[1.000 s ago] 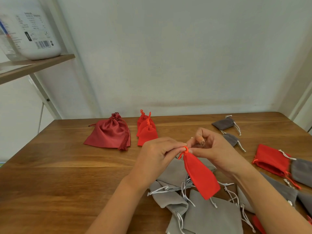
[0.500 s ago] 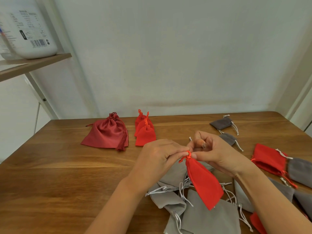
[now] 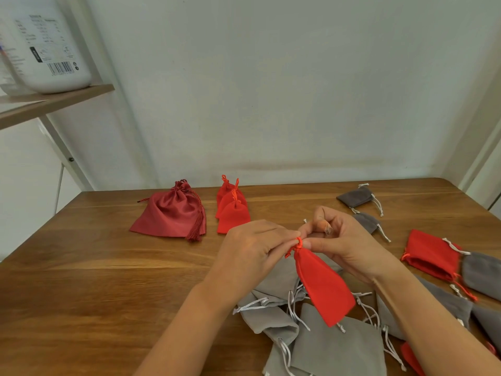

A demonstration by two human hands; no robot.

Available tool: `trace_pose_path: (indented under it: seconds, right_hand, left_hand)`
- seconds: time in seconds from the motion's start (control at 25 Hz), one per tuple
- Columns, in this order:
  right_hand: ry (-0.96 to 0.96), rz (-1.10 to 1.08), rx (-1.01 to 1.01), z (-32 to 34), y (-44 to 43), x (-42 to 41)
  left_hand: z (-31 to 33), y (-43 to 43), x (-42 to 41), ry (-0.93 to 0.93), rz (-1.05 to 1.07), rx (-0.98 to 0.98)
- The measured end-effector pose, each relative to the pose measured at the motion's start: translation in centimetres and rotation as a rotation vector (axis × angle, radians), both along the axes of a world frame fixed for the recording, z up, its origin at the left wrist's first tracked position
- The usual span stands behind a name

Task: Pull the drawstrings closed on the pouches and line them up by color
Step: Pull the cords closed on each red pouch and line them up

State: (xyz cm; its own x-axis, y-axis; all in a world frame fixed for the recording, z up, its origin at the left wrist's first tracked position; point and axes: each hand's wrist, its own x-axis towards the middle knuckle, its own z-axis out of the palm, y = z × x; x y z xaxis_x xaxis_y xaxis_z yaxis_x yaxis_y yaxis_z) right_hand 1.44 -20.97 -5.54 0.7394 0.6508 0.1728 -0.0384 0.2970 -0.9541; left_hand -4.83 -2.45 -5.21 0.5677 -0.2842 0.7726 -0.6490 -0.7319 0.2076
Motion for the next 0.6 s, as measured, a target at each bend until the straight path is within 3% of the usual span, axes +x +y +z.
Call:
trace_pose_path:
  seconds: [0.4, 0.6]
  right_hand:
    - [-0.266, -0.106, -0.180, 0.9, 0.3, -0.9]
    - [-0.274, -0.091, -0.188, 1.0, 0.5, -1.1]
  left_hand:
    - [0.1, 0.0, 0.0, 0.122, -0.036, -0.079]
    - [0.6, -0.1, -0.5, 0.236, -0.081, -0.250]
